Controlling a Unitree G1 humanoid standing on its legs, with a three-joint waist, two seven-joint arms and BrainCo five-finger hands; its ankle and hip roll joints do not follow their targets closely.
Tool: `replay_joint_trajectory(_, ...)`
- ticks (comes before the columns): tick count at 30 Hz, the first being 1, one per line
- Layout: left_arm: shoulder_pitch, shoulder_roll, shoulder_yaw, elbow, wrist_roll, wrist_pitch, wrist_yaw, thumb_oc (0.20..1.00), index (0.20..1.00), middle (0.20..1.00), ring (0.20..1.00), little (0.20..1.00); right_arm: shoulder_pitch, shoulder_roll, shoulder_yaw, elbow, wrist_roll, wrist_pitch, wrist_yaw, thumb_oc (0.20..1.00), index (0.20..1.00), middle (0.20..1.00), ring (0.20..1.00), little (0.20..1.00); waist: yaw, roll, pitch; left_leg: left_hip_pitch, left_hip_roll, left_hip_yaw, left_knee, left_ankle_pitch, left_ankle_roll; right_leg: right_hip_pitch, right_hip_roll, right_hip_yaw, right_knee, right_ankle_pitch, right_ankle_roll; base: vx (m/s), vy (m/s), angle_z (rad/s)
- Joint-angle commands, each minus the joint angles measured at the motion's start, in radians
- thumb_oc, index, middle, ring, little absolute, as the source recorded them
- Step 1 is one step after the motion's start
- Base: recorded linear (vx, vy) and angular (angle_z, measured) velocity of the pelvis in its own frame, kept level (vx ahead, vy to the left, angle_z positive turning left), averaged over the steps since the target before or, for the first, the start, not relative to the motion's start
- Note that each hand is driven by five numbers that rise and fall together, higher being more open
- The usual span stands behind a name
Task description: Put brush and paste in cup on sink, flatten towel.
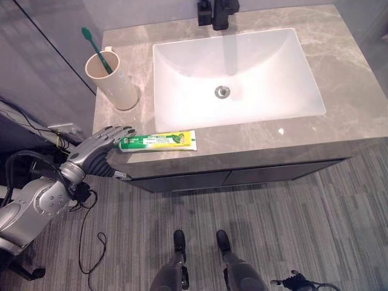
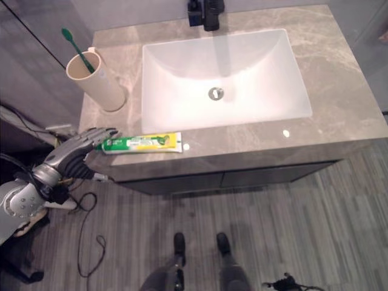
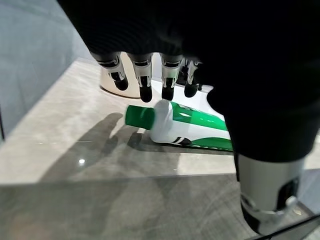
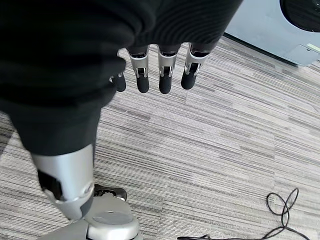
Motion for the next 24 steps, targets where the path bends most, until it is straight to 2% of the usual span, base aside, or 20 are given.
replay_joint_trajectory(1, -0.044, -0.027, -0.031, 0.043, 0.026, -0.011, 0.044, 1.000, 1.000, 1.000, 1.000, 1.000, 0.041, 0.011, 0.014, 0.012, 0.024, 0.008, -0.025, 1.000, 1.000, 1.000, 1.000, 1.000, -0.006, -0.021, -0.084, 0.071, 0.041, -0.001, 0.006, -0.076, -0.058, -0.096, -0.095, -0.055, 0.000, 0.047, 0.117, 0.00, 0.000, 0.00)
replay_joint_trajectory(11, -0.030, -0.135, -0.022, 0.075, -0.054, 0.008, 0.054, 1.000, 1.000, 1.000, 1.000, 1.000, 0.040, 0.012, 0.010, 0.010, 0.031, 0.012, -0.033, 1.000, 1.000, 1.000, 1.000, 1.000, -0.009, -0.023, -0.082, 0.067, 0.051, 0.002, 0.006, -0.073, -0.063, -0.097, -0.089, -0.057, 0.000, 0.042, 0.114, 0.00, 0.000, 0.00)
replay_joint_trajectory(19, -0.030, -0.145, -0.033, 0.073, -0.071, 0.006, 0.039, 1.000, 1.000, 1.000, 1.000, 1.000, 0.038, 0.004, 0.000, 0.012, 0.036, 0.016, -0.035, 1.000, 1.000, 1.000, 1.000, 1.000, -0.012, -0.025, -0.081, 0.070, 0.052, 0.010, 0.006, -0.075, -0.065, -0.095, -0.086, -0.055, 0.000, 0.038, 0.112, 0.00, -0.001, 0.00)
replay_joint_trajectory(24, -0.016, -0.193, -0.035, 0.082, -0.114, 0.016, 0.023, 1.000, 1.000, 1.000, 1.000, 1.000, 0.035, 0.007, 0.005, 0.006, 0.039, 0.018, -0.028, 1.000, 1.000, 1.000, 1.000, 1.000, -0.011, -0.024, -0.080, 0.073, 0.053, 0.016, 0.006, -0.076, -0.065, -0.095, -0.086, -0.051, 0.000, 0.035, 0.111, 0.03, 0.001, -0.06)
